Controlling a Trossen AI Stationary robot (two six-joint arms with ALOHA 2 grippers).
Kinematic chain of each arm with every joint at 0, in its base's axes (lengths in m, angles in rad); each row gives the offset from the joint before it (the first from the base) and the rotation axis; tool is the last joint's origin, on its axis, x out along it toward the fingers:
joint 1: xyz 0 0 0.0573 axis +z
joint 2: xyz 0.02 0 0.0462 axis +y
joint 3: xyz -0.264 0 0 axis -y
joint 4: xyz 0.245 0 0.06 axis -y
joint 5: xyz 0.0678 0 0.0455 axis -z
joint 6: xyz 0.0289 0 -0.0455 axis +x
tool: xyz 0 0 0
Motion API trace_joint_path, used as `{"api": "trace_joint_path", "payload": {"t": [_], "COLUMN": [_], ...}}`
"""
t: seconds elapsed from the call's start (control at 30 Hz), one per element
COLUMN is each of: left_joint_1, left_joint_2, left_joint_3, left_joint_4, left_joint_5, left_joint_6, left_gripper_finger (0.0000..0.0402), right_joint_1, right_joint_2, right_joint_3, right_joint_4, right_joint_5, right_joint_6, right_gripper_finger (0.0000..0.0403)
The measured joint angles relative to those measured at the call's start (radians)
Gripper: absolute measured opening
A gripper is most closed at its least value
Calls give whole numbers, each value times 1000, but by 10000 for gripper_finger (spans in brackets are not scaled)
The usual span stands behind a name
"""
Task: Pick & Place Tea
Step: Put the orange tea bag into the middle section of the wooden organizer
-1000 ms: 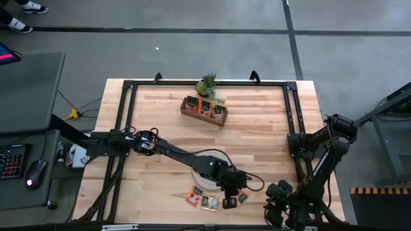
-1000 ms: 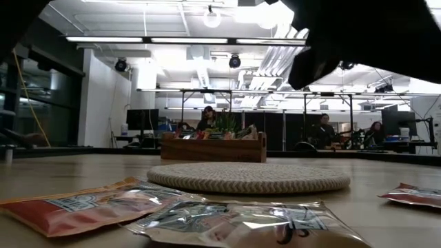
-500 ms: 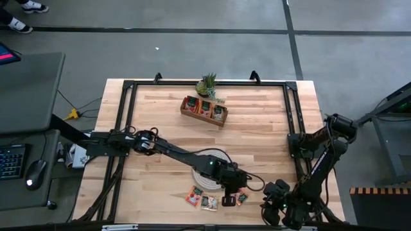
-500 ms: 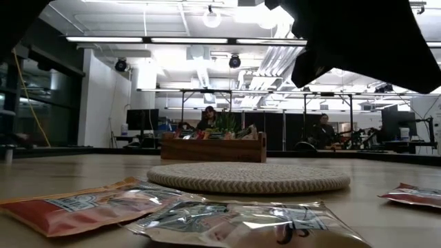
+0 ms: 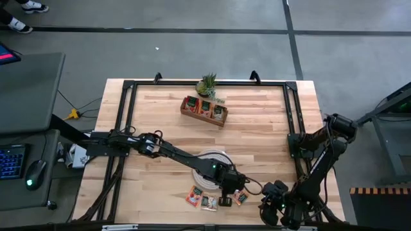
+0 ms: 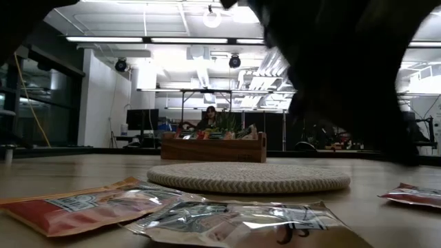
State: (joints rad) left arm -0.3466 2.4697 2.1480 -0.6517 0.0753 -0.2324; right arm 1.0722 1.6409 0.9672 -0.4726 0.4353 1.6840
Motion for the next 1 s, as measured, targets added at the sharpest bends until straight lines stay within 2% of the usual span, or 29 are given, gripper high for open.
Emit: {"api": "trace_joint_path", "payload": {"t": [0.4,0.5,0.63,0.8,1.0], "left_joint_1": [0,0,8,13,13], "left_joint_2": [33,30,26,28,28], "left_joint_3": [7,-17,-70,-103,-118], "left_joint_4": [11,29,74,102,115], "left_joint_5": [21,20,30,47,15], "left_joint_6": [-16,-42,-81,-145,-191], "left_gripper_finger": [0,0,0,0,0], "right_joint_1": [-22,-52,-122,-193,-208], "right_joint_2": [0,0,0,-1,-1], "right_joint_3": [0,0,0,0,0], "right_joint_4": [51,90,90,42,-32], "right_joint_5": [2,19,-12,-52,-85], "right_joint_6": [0,14,68,124,174], "right_gripper_finger": [155,155,157,177,216]}}
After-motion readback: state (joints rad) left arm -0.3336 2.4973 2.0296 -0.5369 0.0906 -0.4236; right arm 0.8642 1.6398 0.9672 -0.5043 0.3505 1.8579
